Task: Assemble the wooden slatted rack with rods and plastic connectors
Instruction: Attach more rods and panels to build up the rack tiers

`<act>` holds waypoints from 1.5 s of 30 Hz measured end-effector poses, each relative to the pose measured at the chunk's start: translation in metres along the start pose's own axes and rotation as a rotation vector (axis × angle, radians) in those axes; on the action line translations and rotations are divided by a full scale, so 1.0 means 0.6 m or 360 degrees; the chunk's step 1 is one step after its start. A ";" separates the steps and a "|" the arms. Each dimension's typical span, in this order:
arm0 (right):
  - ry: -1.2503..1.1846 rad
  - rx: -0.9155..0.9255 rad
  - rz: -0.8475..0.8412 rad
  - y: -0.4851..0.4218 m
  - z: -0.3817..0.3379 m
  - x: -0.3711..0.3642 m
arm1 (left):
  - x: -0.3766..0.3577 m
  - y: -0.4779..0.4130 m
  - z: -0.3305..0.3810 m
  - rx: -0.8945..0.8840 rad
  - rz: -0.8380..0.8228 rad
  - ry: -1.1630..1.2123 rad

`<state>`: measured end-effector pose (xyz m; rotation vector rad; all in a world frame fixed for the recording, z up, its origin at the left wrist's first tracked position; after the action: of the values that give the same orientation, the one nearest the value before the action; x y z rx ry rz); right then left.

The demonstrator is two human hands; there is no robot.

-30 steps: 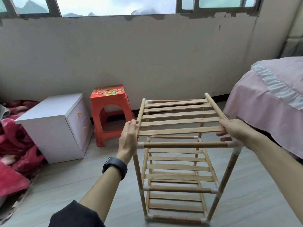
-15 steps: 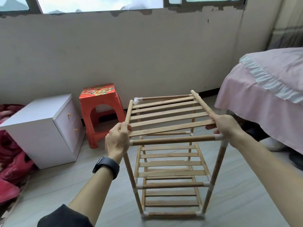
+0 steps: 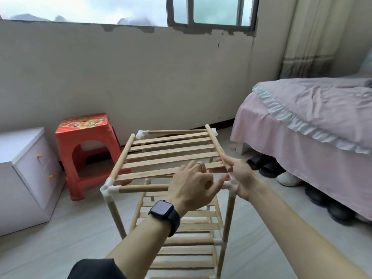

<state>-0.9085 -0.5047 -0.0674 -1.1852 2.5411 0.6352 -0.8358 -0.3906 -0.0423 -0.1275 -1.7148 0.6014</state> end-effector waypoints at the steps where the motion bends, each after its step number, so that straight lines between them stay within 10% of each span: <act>1: -0.0102 -0.0044 -0.0060 0.011 0.009 -0.005 | 0.002 0.009 -0.002 -0.0046 0.0083 -0.0053; 6: -0.0288 -0.0087 -0.0162 0.041 0.050 -0.040 | 0.011 0.053 -0.078 -0.0124 0.0344 -0.0228; 19: 0.0071 -0.0036 -0.0312 0.058 0.083 -0.079 | 0.036 0.103 -0.091 0.0301 -0.0174 0.0711; 45: -0.0491 -0.0256 -0.0355 0.043 0.144 -0.177 | 0.053 0.201 -0.241 0.0605 -0.0467 0.0648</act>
<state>-0.8568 -0.3774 -0.0917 -1.2864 2.1019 0.9017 -0.7360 -0.2283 -0.0528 0.2532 -1.1744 0.6215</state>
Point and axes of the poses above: each hand's wrist, its own y-axis away from the middle knuckle, its own x-axis out of the back of the hand, z = x × y, the point moved 6 cm from there along -y, towards the middle knuckle, and after that the axes turned 5 degrees about -y, right-handed, at the moved point
